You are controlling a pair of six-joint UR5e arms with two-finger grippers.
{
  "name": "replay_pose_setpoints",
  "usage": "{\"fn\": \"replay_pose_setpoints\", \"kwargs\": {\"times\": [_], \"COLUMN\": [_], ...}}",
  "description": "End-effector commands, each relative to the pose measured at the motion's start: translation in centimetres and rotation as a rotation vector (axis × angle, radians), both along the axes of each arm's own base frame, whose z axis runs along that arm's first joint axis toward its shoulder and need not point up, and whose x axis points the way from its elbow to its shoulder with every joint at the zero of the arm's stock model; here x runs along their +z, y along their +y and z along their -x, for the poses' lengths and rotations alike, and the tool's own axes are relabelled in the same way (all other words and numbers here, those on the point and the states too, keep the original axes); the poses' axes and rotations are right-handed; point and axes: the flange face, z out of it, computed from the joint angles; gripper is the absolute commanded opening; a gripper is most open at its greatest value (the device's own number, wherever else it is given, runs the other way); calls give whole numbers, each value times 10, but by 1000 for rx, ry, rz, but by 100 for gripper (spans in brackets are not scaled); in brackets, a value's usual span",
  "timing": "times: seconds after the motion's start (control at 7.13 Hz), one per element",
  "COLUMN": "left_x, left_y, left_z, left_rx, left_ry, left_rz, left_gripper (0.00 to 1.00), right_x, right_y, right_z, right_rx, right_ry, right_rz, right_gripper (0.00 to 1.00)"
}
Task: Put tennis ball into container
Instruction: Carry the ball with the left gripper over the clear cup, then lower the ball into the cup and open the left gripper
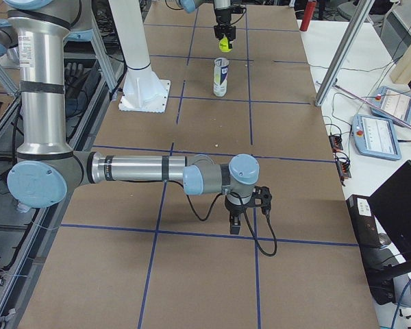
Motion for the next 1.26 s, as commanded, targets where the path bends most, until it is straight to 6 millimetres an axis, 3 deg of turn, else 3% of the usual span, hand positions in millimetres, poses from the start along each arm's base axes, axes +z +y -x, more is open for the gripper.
{"fn": "replay_pose_setpoints", "kwargs": {"times": [0.0,0.56,1.12], "left_x": [-3,16,19], "left_y": [-2,-11,-3], "left_z": [-19,-38,-51], "left_rx": [17,39,65], "left_ry": [-16,-63,-73], "left_rz": [17,18,18], "left_gripper": [0,0,17], "right_x": [0,0,0], "right_y": [0,0,0], "right_z": [0,0,0], "right_rx": [0,0,0], "right_ry": [0,0,0], "right_rz": [0,0,0], "right_gripper": [100,100,100]}}
